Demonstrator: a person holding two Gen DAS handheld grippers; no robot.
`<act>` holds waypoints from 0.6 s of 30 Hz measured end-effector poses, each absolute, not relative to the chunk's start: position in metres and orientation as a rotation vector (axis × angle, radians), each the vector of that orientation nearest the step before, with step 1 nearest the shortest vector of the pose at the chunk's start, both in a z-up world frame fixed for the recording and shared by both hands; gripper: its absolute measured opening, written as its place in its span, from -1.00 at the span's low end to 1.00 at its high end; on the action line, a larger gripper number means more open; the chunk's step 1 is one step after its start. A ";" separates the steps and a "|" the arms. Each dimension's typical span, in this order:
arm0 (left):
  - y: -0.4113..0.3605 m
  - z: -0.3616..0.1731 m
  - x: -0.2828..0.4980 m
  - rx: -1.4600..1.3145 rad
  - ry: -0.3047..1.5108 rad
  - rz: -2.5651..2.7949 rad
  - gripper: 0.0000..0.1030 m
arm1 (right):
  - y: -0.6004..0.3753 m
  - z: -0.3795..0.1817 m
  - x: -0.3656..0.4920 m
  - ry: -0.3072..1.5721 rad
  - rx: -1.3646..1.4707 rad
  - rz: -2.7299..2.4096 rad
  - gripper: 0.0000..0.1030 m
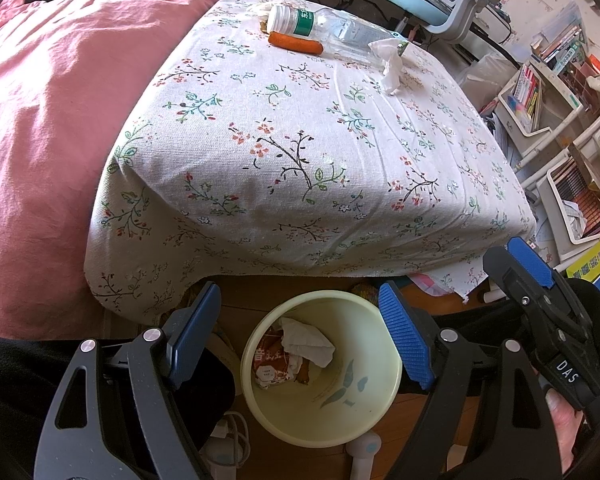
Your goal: Collect trash
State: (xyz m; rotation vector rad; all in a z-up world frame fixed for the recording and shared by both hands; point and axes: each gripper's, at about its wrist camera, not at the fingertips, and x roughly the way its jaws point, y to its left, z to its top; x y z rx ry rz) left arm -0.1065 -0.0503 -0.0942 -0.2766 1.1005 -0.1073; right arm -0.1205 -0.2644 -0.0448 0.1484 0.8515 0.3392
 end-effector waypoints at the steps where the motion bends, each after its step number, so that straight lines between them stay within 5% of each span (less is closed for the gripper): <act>1: -0.050 -0.094 -0.106 -0.276 1.101 -0.107 0.51 | -0.266 -0.045 -0.120 0.851 0.148 0.339 0.56; 18: -0.050 -0.094 -0.107 -0.277 1.100 -0.107 0.51 | -0.264 -0.045 -0.121 0.854 0.143 0.338 0.56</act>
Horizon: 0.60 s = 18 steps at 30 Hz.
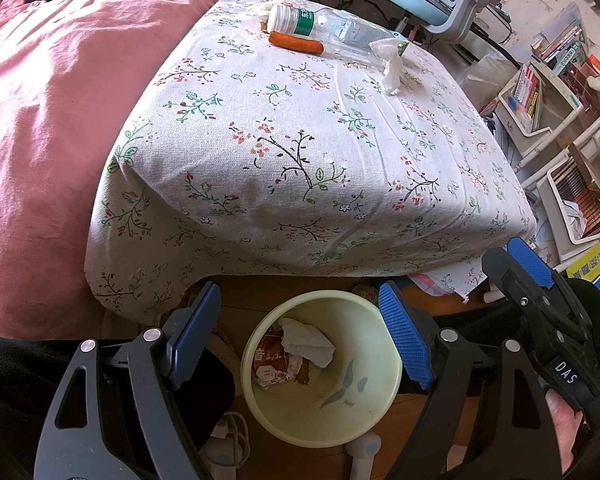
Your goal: Collect trash
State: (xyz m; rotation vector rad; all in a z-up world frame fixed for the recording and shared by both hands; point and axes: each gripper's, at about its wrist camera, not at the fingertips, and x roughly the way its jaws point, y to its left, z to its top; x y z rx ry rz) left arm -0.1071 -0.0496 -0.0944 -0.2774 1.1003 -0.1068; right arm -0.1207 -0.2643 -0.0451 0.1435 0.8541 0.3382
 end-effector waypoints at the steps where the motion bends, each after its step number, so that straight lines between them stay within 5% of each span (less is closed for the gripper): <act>1: -0.050 -0.094 -0.107 -0.277 1.100 -0.107 0.51 | -0.265 -0.045 -0.120 0.855 0.143 0.338 0.56; 18: -0.049 -0.094 -0.107 -0.281 1.100 -0.105 0.51 | -0.263 -0.046 -0.121 0.855 0.138 0.337 0.56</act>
